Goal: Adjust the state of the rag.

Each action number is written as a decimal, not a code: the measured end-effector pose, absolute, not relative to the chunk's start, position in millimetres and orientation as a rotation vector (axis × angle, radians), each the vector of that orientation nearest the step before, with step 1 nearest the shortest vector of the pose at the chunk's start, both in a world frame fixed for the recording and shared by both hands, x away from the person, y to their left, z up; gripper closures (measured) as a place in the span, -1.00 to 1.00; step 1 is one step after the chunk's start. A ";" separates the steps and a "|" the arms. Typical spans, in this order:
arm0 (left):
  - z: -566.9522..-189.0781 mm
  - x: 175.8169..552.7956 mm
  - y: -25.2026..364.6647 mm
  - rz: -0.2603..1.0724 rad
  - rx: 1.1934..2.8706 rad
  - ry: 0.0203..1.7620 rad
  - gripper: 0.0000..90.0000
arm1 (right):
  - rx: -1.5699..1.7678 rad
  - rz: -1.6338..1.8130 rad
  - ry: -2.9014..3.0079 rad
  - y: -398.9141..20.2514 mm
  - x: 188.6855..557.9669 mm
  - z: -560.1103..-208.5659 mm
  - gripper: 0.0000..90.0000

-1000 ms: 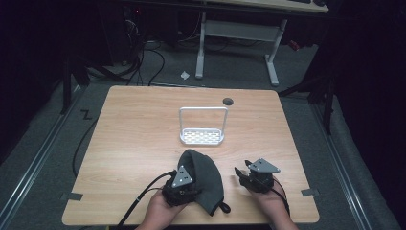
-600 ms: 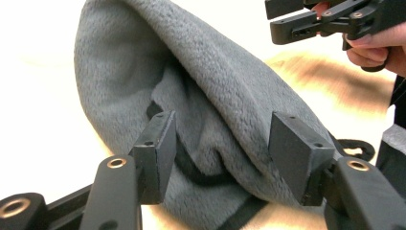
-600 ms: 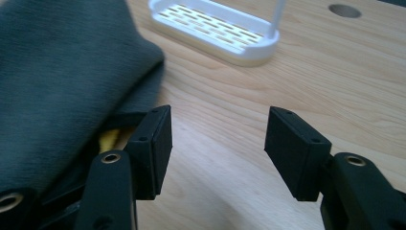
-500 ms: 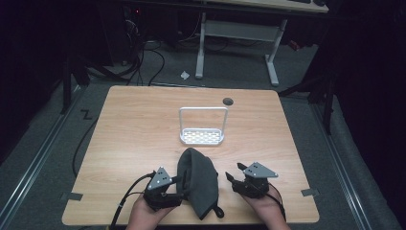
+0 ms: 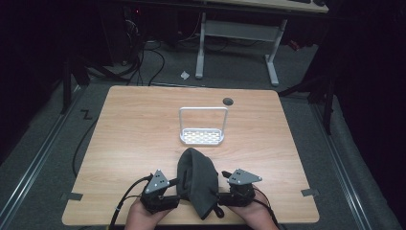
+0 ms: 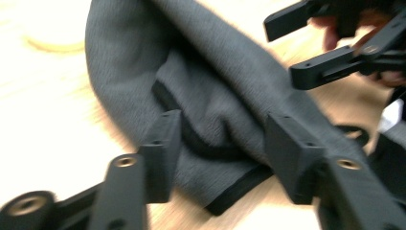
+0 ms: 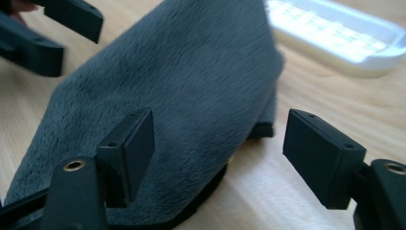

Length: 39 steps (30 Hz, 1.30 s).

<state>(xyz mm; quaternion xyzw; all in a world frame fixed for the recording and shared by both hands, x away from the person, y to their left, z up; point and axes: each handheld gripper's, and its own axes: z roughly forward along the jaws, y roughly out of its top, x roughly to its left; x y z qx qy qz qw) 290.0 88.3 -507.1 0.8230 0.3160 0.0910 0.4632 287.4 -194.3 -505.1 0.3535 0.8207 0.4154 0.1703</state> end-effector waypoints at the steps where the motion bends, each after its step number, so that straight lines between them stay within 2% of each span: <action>1: -509.1 290.8 88.3 0.226 2.039 0.780 0.19 | 1.003 1.170 2.344 -192.6 287.4 -506.9 -0.41; 2: -510.7 291.3 88.1 0.224 2.046 0.780 0.27 | 0.996 1.153 2.358 -191.4 287.5 -508.7 -0.39; 6: -515.9 290.6 79.5 0.175 2.069 0.758 0.25 | 0.985 1.117 2.400 -190.3 287.7 -514.1 -0.22; 8: -520.0 289.5 71.7 0.182 2.103 0.735 0.20 | 0.988 1.108 2.412 -190.0 288.1 -515.6 0.03; 10: -525.8 290.7 65.4 0.176 2.141 0.735 0.19 | 0.980 1.088 2.418 -188.6 287.5 -517.0 0.43; 12: -530.4 291.2 62.2 0.182 2.150 0.734 0.21 | 0.962 1.067 2.396 -188.6 286.0 -515.5 0.74; 14: -530.3 291.7 61.9 0.195 2.150 0.745 0.36 | 0.953 1.050 2.361 -191.4 285.6 -512.4 0.85; 17: -529.9 292.9 63.3 0.197 2.155 0.752 0.51 | 0.979 1.038 2.314 -199.7 288.1 -508.4 0.87; 19: -529.4 293.1 64.4 0.201 2.164 0.749 0.71 | 1.011 1.033 2.278 -209.1 291.8 -506.3 0.87; 20: -528.8 293.4 65.1 0.198 2.169 0.747 0.71 | 1.011 1.026 2.265 -213.0 293.5 -506.1 0.87; 24: -527.1 294.8 67.9 0.215 2.177 0.741 0.91 | 1.068 1.013 2.204 -233.1 300.6 -505.2 0.87; 29: -523.0 306.2 85.8 0.260 2.145 0.807 0.96 | 1.142 0.968 2.125 -258.7 311.1 -504.8 0.87; 36: -512.1 329.0 125.8 0.354 2.003 0.935 0.97 | 1.181 0.924 2.059 -278.1 319.7 -504.7 0.87; 39: -516.0 340.8 134.6 0.330 1.941 0.990 0.90 | 1.199 0.905 2.011 -286.9 328.5 -504.7 0.84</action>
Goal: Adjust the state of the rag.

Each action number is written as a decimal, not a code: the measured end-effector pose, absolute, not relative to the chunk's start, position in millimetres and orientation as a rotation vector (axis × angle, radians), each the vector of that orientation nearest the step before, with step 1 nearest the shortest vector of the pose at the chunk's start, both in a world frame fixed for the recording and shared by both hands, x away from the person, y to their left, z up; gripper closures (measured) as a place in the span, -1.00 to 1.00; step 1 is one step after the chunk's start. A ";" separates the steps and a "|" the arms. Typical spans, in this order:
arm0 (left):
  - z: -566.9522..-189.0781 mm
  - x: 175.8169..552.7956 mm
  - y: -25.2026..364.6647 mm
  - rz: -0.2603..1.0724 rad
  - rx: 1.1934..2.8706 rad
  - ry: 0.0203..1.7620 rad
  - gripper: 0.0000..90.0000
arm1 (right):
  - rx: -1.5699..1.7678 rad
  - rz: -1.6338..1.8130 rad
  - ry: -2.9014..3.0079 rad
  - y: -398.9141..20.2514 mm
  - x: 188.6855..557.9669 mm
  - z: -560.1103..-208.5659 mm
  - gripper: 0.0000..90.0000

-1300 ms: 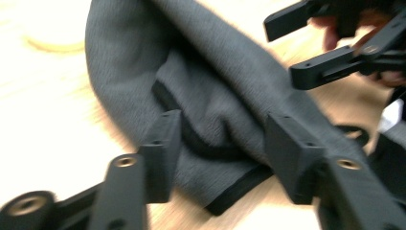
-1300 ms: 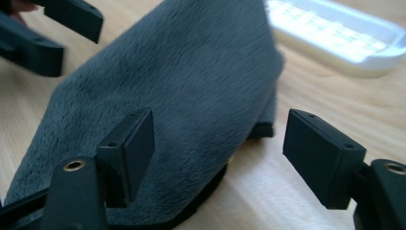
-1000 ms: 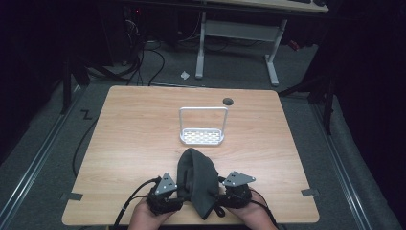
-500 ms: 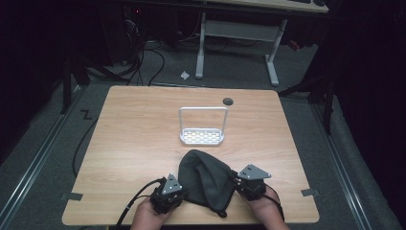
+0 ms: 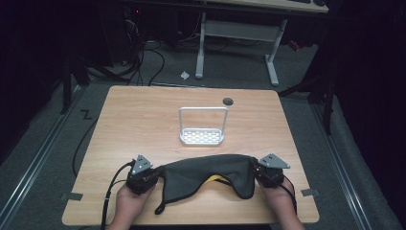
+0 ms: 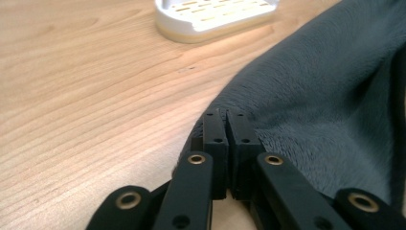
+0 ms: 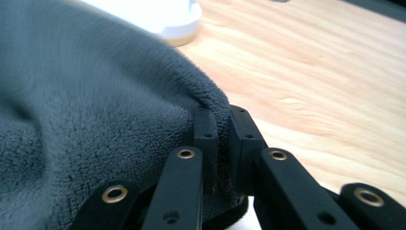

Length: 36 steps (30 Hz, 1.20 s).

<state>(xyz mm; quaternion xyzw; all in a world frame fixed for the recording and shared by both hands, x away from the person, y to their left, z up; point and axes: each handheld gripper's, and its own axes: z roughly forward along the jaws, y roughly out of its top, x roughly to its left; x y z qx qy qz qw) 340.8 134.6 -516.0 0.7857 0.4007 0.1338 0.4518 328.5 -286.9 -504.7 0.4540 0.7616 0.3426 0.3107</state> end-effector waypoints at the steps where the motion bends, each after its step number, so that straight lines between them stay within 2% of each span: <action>1: -517.4 342.5 134.3 0.346 1.939 1.006 0.90 | 1.199 0.905 2.011 -286.9 328.5 -504.7 0.84; 3: -518.5 343.3 134.2 0.362 1.940 1.021 0.73 | 1.220 0.865 1.997 -288.0 333.8 -508.3 0.76; 4: -518.0 342.5 135.1 0.359 1.933 1.024 0.46 | 1.249 0.871 1.997 -290.7 336.2 -509.3 0.53; 5: -516.7 340.9 135.9 0.354 1.925 1.028 0.46 | 1.249 0.871 1.997 -290.7 336.2 -509.3 0.53; 7: -510.4 331.1 135.7 0.323 1.905 0.996 0.35 | 1.268 0.905 1.980 -292.4 333.2 -506.0 0.40; 9: -506.1 318.9 129.6 0.329 1.952 0.937 0.28 | 1.258 0.928 1.962 -292.2 327.1 -501.0 0.32; 14: -513.9 295.0 107.2 0.205 2.036 0.869 0.01 | 1.264 1.004 1.956 -289.2 302.2 -492.0 0.20; 18: -527.0 283.9 98.6 0.158 2.116 0.861 -0.10 | 1.265 1.023 2.014 -286.1 278.5 -495.5 0.07; 21: -528.9 280.3 94.4 0.170 2.136 0.845 -0.12 | 1.268 1.066 2.066 -283.3 259.9 -499.2 -0.04; 24: -529.7 279.1 92.5 0.207 2.144 0.838 -0.08 | 1.253 1.074 2.084 -278.9 257.0 -499.9 -0.06; 25: -529.9 278.3 92.8 0.236 2.147 0.843 -0.01 | 1.248 1.070 2.097 -276.6 256.8 -500.8 -0.07; 26: -530.1 277.6 93.5 0.260 2.150 0.844 0.14 | 1.247 1.069 2.109 -274.8 257.0 -502.1 -0.08; 31: -531.1 278.1 96.2 0.328 2.153 0.847 0.55 | 1.234 0.999 2.212 -265.8 262.5 -516.2 -0.08; 32: -530.6 279.6 97.5 0.328 2.155 0.856 0.67 | 1.237 0.966 2.229 -264.9 264.2 -519.0 0.00; 33: -530.0 281.5 98.7 0.316 2.153 0.867 0.78 | 1.232 0.930 2.239 -264.8 265.7 -521.0 0.18; 34: -529.2 283.0 99.6 0.306 2.153 0.871 0.83 | 1.222 0.899 2.246 -265.2 266.5 -521.4 0.49; 35: -527.0 283.5 100.5 0.323 2.148 0.869 0.86 | 1.209 0.895 2.224 -265.9 265.4 -519.0 0.67; 36: -522.5 283.5 102.0 0.347 2.125 0.863 0.87 | 1.195 0.915 2.192 -267.8 263.9 -513.9 0.76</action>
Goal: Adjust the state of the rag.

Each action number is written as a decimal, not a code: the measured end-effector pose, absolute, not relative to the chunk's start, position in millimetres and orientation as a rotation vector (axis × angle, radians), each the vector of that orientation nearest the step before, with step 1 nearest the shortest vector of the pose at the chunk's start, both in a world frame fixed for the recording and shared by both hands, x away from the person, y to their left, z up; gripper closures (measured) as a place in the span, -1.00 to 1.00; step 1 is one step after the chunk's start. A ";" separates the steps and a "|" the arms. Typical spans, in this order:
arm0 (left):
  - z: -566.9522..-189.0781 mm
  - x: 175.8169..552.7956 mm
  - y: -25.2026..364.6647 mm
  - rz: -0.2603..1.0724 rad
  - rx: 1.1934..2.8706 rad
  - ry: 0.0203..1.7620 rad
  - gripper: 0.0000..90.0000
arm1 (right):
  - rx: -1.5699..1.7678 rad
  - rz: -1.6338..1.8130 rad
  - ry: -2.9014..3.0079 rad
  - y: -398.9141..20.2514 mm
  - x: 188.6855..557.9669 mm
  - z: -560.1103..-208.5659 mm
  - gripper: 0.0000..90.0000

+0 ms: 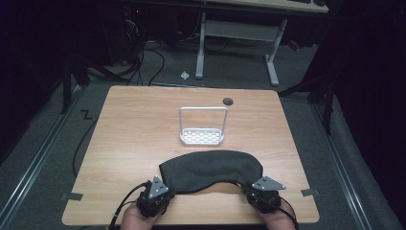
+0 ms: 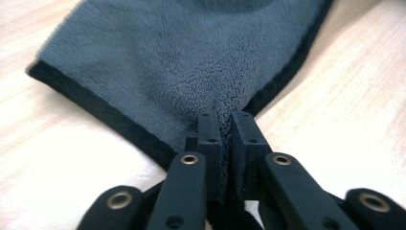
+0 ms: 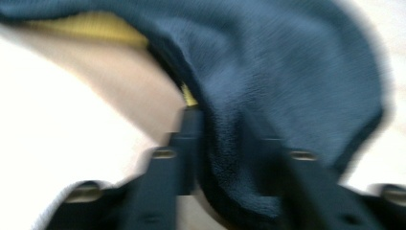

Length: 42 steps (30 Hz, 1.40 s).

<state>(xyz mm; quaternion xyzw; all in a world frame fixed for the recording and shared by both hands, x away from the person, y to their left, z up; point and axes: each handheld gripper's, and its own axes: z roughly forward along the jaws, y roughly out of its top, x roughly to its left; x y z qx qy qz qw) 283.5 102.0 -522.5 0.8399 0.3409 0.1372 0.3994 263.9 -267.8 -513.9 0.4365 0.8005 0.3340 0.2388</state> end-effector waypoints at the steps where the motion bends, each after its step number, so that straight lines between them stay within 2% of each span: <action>1: -515.9 284.0 104.1 0.374 2.095 0.853 0.88 | 1.192 0.944 2.156 -270.2 262.4 -507.4 0.80; 6: -485.3 309.6 110.2 0.467 1.979 0.841 0.88 | 1.145 0.984 2.061 -270.6 268.7 -484.1 0.85; 11: -478.9 356.0 106.7 0.514 1.959 0.881 0.87 | 1.141 0.974 2.027 -265.3 306.7 -470.8 0.85; 16: -496.0 394.8 103.1 0.497 1.993 0.952 0.84 | 1.204 0.863 2.105 -259.6 346.1 -490.0 0.84; 21: -516.8 411.4 96.3 0.451 2.064 0.983 0.81 | 1.203 0.761 2.192 -250.9 351.8 -514.2 0.84; 26: -520.8 399.4 95.2 0.422 2.131 0.925 0.87 | 1.205 0.786 2.198 -251.6 343.3 -520.7 0.85; 34: -529.2 337.6 113.8 0.351 2.141 0.855 0.87 | 1.165 0.839 2.246 -256.6 303.9 -521.3 0.85; 42: -528.4 299.8 122.7 0.315 2.176 0.840 0.87 | 1.131 0.841 2.274 -255.8 270.4 -520.3 0.85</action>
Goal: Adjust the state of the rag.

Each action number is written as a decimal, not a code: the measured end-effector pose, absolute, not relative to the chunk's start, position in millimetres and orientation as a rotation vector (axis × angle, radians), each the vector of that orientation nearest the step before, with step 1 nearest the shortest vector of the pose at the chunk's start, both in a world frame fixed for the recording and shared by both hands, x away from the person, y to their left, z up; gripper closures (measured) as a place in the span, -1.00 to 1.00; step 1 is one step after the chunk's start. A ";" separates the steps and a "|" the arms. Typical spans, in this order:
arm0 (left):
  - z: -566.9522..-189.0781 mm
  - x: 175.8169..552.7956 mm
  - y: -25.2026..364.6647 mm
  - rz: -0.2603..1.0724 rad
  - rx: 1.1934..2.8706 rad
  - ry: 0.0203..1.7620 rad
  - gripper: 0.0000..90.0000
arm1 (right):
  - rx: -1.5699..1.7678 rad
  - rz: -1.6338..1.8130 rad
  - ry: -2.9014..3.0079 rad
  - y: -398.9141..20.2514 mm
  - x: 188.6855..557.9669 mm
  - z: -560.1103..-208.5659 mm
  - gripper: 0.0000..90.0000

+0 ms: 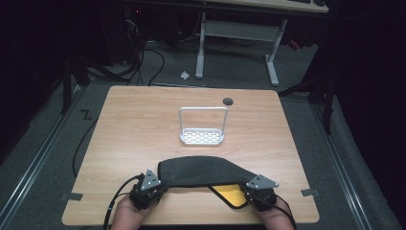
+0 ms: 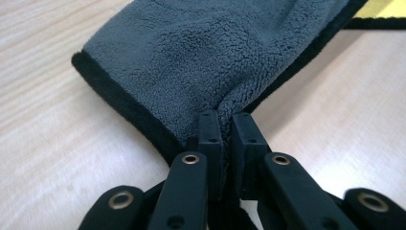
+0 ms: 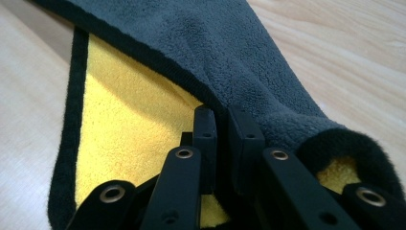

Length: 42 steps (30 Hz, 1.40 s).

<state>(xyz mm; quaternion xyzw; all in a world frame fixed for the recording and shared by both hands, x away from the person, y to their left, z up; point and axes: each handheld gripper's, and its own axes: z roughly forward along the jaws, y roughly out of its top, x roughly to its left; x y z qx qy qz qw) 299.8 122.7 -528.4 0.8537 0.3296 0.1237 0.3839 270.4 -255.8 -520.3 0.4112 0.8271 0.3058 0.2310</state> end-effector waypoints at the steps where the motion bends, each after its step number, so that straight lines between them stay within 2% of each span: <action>1: -527.2 298.8 122.3 0.330 2.181 0.836 0.87 | 1.125 0.841 2.276 -256.1 268.6 -520.3 0.85; 7: -498.0 303.2 123.0 0.461 2.029 0.802 0.88 | 1.129 0.894 2.215 -258.1 268.8 -512.4 0.85; 12: -481.8 326.9 118.1 0.474 1.978 0.808 0.88 | 1.123 0.921 2.164 -259.0 278.6 -500.2 0.87; 16: -497.7 356.3 101.8 0.432 2.064 0.846 0.89 | 1.134 0.886 2.169 -258.0 299.2 -498.4 0.91; 21: -525.0 380.1 97.8 0.304 2.141 0.928 0.91 | 1.187 0.818 2.230 -255.0 322.8 -518.1 0.93; 27: -526.3 359.1 101.2 0.318 2.165 0.872 0.91 | 1.185 0.857 2.246 -257.4 310.7 -519.7 0.93; 34: -527.0 303.6 113.5 0.253 2.136 0.874 0.91 | 1.135 0.883 2.298 -256.1 272.2 -518.5 0.92; 37: -524.0 284.1 120.5 0.269 2.206 0.814 0.91 | 1.102 0.885 2.316 -253.8 254.7 -518.2 0.92; 42: -507.9 284.7 129.4 0.260 2.144 0.839 0.90 | 1.091 0.929 2.288 -254.4 252.1 -509.6 0.91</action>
